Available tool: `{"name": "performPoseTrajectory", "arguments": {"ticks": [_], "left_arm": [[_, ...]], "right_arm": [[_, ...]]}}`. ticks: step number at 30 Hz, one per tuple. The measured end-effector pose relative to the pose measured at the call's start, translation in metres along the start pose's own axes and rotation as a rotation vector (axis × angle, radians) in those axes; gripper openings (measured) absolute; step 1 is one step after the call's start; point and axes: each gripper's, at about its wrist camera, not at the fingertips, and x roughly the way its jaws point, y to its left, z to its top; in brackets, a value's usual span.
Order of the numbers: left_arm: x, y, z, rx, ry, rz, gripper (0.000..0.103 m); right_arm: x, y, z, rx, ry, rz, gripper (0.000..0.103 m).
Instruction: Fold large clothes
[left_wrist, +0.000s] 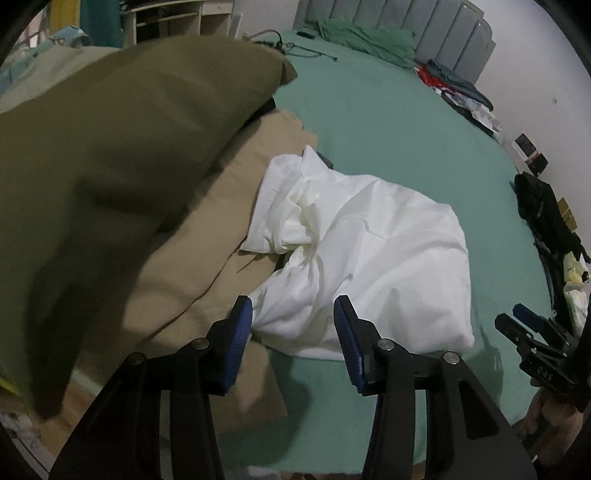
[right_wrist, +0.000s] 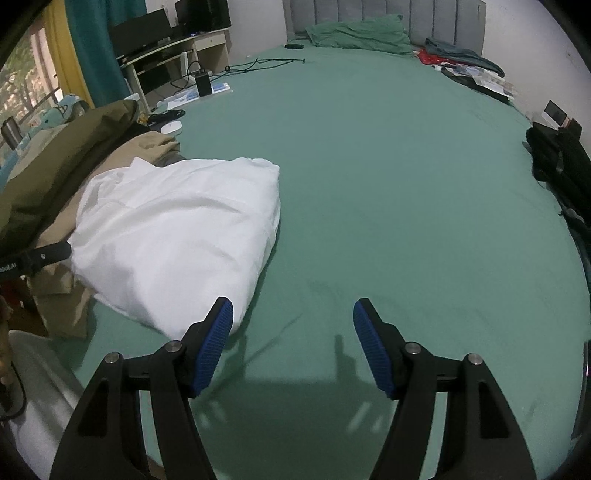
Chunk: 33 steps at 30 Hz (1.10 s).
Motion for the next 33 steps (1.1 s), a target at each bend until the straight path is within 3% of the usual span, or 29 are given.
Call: {"name": "performPoseTrajectory", "arguments": {"ticks": [13,24,28,33], "left_arm": [[-0.063,-0.027,-0.024,0.019,-0.093,-0.001,0.049],[-0.108,-0.081,-0.04,0.092,-0.194,-0.031,0.049],[-0.12,-0.1,-0.044,0.118,-0.23,-0.029,0.049],[-0.139,-0.123,-0.047,0.158,-0.275,-0.034,0.049]], "right_arm": [[-0.055,-0.022,-0.023,0.031,-0.051,-0.006,0.068],[-0.099,-0.056,-0.042,0.092,-0.105,-0.031,0.068],[-0.116,-0.067,-0.046,0.107,-0.129,-0.041,0.078],[-0.142,-0.078,-0.047,0.127,-0.172,-0.058,0.079]]}}
